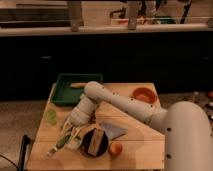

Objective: Place pepper in paper cup

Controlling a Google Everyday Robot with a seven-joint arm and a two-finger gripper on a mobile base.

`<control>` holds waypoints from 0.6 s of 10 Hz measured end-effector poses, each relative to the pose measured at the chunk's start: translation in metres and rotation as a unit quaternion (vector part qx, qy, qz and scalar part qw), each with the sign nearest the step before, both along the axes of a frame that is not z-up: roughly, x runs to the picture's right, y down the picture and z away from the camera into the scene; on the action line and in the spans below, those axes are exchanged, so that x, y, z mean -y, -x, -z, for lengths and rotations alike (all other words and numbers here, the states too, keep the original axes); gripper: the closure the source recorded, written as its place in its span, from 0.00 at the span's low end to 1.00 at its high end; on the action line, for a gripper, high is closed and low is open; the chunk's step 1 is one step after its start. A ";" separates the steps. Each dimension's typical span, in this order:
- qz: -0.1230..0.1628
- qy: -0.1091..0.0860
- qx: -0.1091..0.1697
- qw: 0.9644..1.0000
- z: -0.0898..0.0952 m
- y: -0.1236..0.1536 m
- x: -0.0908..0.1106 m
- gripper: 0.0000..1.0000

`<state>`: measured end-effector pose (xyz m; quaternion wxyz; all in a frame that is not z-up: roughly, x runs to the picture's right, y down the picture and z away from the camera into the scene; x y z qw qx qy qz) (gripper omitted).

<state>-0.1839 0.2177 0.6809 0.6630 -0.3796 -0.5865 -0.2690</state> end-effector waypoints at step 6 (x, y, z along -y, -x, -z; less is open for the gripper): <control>0.003 0.008 0.009 1.000 -0.002 0.010 0.005 0.40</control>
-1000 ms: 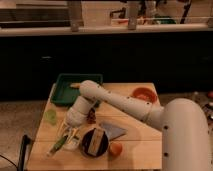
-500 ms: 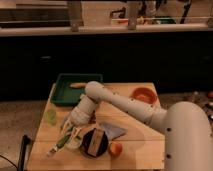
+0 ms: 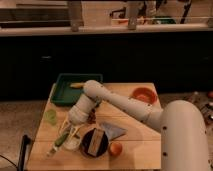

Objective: Place pepper in paper cup

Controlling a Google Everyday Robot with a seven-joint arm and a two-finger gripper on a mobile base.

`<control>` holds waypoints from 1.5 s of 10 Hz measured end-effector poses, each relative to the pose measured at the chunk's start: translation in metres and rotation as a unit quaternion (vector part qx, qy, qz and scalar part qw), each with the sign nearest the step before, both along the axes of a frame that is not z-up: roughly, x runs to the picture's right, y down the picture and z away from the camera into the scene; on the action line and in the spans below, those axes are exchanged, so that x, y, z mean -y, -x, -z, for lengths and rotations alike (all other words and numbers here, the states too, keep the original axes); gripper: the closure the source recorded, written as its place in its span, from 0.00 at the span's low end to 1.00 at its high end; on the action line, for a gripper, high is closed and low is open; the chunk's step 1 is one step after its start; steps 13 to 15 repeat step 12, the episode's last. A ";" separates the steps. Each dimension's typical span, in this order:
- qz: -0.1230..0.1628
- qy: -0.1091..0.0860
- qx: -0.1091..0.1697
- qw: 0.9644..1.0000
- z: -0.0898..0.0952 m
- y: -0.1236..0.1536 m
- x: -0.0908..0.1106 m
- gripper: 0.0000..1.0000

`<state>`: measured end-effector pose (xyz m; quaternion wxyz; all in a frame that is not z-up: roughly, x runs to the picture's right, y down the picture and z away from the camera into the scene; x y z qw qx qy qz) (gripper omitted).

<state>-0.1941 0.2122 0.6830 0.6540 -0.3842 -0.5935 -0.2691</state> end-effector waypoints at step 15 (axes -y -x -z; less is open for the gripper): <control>-0.001 -0.013 0.017 1.000 -0.004 0.003 0.011 0.20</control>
